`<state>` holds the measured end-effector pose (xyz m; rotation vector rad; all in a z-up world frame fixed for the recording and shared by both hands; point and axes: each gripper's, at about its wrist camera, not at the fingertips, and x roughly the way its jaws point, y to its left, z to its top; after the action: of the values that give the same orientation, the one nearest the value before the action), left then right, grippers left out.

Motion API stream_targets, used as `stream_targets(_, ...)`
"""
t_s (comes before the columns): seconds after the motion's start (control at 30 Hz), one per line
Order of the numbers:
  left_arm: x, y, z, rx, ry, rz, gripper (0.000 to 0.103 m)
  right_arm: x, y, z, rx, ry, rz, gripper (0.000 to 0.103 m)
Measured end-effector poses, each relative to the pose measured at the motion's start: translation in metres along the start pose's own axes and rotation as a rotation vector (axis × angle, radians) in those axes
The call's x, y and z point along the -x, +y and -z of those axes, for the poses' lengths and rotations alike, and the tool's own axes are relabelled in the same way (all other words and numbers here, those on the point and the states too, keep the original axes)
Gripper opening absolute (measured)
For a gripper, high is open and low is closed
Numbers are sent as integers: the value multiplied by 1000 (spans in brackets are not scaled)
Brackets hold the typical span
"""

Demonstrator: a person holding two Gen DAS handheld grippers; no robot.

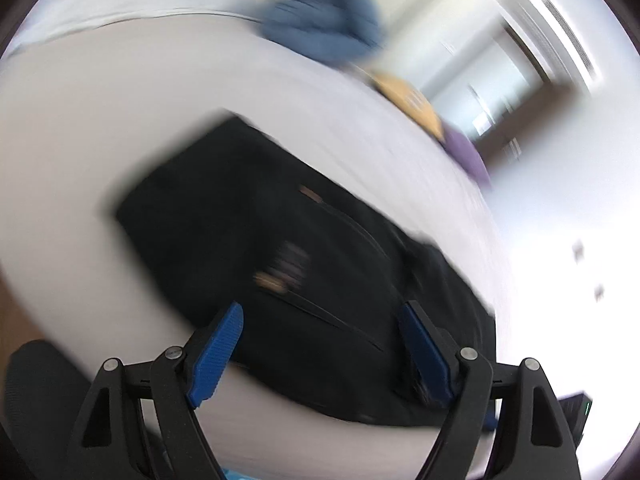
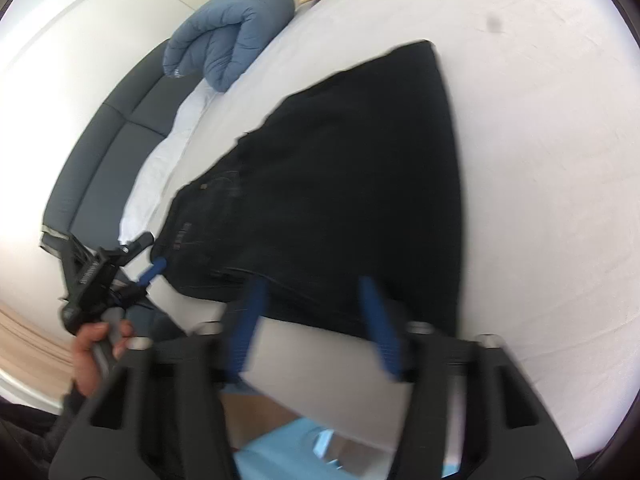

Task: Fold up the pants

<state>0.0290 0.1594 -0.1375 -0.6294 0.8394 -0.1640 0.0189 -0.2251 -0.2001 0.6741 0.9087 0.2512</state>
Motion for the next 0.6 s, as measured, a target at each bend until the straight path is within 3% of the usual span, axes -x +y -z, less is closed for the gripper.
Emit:
stream_targets(0.07,14,28,-13,99,-49,-8,91,6,12,-8,-7,-15,-35,66)
stream_targets(0.13,16,50,-22,177,-64,-2,93,10,23,-19,-10,-37,-100,66)
stream_targets(0.3,-4,88,-30,353,-13,75,93,-17,42,-52,-83,17,-274,66)
stream_targets(0.4,-23,89,-31,366,32,105,93,-45,53,-72,-101,75,-342,66)
stream_targets(0.6,-46,88,-42,378,48,165,96,-107,63,-115,-140,174,-364,66)
